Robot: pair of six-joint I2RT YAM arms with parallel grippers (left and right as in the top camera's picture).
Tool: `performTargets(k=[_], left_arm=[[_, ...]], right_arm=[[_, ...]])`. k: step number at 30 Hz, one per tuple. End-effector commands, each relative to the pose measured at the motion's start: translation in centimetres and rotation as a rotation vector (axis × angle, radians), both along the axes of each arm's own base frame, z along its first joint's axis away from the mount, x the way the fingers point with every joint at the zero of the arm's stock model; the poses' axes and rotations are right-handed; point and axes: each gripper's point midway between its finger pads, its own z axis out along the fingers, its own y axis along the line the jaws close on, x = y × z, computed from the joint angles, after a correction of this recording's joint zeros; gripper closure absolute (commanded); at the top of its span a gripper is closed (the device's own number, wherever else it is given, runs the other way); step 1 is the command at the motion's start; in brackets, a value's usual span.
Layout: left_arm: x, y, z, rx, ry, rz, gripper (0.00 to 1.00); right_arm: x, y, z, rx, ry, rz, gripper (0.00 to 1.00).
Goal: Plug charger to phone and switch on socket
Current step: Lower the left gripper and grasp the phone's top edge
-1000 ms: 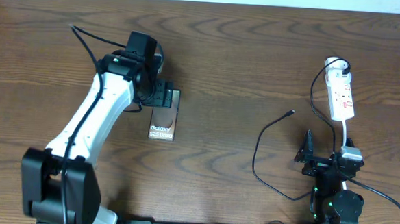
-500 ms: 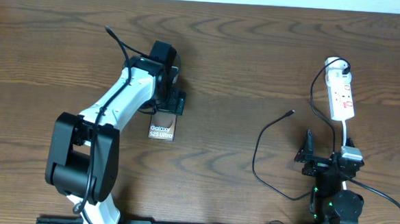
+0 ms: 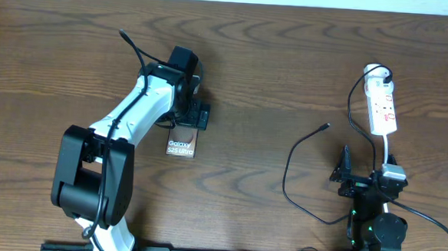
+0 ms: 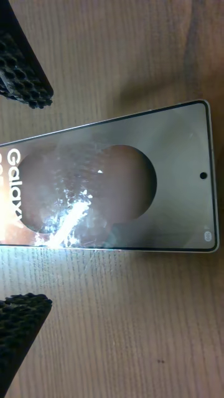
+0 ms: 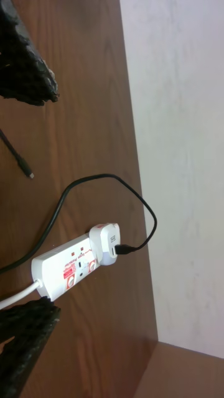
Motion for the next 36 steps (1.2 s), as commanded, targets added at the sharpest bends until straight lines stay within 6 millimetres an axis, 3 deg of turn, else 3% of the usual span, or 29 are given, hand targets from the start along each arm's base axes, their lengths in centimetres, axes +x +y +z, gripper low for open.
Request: performTargets(k=[1,16,30,36], left_arm=[[-0.8,0.1,-1.4,0.006,0.027,0.002,0.02],[-0.8,0.1,-3.6,-0.001,0.004,0.002,0.02],[-3.4,0.9,-10.5,0.056,0.194,0.035,0.02],[-4.7,1.3,-11.1,0.076,0.256,0.078,0.02]], right_arm=[[0.0,0.0,0.1,-0.009,-0.004,0.001,0.01],[0.0,0.0,0.1,-0.009,-0.004,0.001,0.01],[0.0,0.0,0.1,-0.009,-0.004,0.001,0.01],[0.0,0.0,0.1,-0.009,-0.004,0.002,0.01]])
